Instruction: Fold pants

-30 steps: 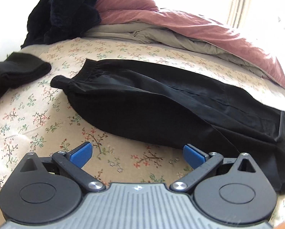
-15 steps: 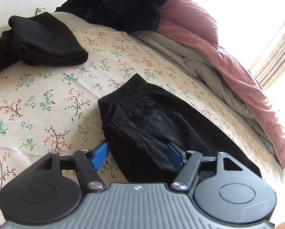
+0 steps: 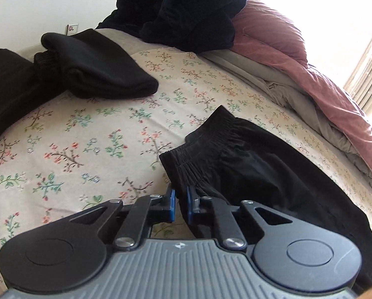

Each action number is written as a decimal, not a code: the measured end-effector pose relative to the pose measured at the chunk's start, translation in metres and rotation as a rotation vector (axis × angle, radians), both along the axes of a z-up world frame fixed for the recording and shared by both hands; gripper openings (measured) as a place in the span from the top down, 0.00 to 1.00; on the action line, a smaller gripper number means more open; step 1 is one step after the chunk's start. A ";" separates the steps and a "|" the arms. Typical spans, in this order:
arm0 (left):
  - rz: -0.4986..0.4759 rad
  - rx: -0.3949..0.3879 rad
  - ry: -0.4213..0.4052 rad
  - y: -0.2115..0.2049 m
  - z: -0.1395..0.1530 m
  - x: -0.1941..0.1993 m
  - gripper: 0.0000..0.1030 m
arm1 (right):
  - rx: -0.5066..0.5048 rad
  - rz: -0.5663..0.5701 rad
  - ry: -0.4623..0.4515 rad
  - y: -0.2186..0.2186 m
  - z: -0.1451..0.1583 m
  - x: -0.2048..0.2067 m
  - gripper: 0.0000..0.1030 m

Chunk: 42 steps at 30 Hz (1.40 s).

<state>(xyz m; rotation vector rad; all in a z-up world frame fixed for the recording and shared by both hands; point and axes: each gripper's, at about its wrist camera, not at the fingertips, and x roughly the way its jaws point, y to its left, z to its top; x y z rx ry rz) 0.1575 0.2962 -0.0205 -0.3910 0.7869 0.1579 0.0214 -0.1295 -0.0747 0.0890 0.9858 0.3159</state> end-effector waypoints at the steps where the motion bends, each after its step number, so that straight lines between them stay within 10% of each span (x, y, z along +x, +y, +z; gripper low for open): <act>1: 0.009 -0.001 0.013 0.007 -0.005 -0.005 0.78 | -0.005 0.019 0.006 0.007 -0.002 -0.003 1.00; 8: 0.100 0.035 0.090 0.046 -0.036 -0.037 0.78 | 0.011 0.133 0.051 0.050 -0.014 -0.019 1.00; 14: 0.036 0.216 0.198 0.033 -0.052 -0.041 0.75 | -0.004 0.154 0.094 0.066 -0.018 -0.028 0.97; 17: 0.017 0.340 0.237 0.016 -0.042 -0.041 0.67 | 0.003 0.119 0.112 0.060 -0.010 -0.029 0.90; 20: -0.035 0.401 0.187 -0.008 -0.026 -0.054 0.45 | -0.021 0.069 0.090 0.039 0.004 -0.037 0.60; 22: -0.116 0.431 0.136 -0.033 -0.016 -0.066 0.31 | -0.041 0.013 0.067 0.017 0.013 -0.046 0.43; 27: -0.378 0.420 0.048 -0.103 -0.009 -0.102 0.17 | -0.148 -0.198 0.065 -0.065 0.025 -0.064 0.42; 42: -1.314 0.218 -0.108 -0.330 -0.040 -0.215 0.16 | -0.305 -0.755 0.142 -0.330 0.017 -0.136 0.42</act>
